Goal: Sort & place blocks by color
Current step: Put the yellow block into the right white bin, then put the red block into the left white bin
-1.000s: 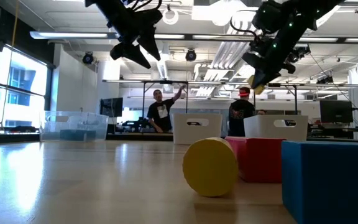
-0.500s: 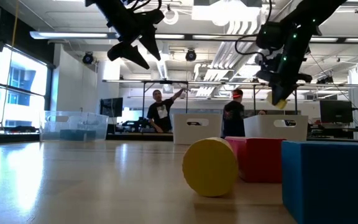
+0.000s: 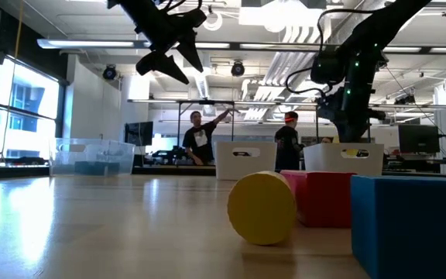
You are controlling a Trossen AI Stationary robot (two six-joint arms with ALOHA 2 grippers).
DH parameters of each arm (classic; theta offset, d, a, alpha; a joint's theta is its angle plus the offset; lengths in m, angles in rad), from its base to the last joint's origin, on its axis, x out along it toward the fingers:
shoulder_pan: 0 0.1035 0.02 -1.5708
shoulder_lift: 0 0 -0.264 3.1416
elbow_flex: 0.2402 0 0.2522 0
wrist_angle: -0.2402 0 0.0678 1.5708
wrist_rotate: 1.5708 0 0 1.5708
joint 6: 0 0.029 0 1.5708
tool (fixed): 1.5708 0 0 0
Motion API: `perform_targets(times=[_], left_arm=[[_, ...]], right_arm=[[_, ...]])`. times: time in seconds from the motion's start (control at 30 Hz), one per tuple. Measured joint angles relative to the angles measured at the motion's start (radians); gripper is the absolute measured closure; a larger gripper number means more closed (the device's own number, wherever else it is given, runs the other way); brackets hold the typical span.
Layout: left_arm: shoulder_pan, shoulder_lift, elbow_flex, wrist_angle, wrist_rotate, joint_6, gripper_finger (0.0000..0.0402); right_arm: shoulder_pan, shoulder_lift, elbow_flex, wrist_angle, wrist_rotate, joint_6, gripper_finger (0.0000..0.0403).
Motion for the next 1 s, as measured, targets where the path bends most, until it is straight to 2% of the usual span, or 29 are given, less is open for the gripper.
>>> perform_targets(times=[0.2,0.33,0.57,0.67,1.0], left_arm=[[0.0,0.0,0.0,0.0,0.0,0.007,0.0186],[0.0,0.0,0.0,0.0,0.002,0.036,0.0186],[0.0,0.0,0.0,0.0,0.003,0.096,0.0186],[0.0,0.0,0.0,0.0,0.003,0.12,0.0186],[0.0,0.0,0.0,-0.001,0.003,0.194,0.0186]], right_arm=[[0.0,0.006,0.0,0.003,0.016,0.0,0.0355],[0.0,0.005,0.0,0.003,0.04,0.023,0.0323],[0.01,0.004,0.005,-0.012,0.004,0.07,0.0276],[0.01,0.003,0.04,-0.047,-0.03,0.079,0.027],[0.05,0.002,0.222,-0.202,-0.032,0.124,0.0268]])
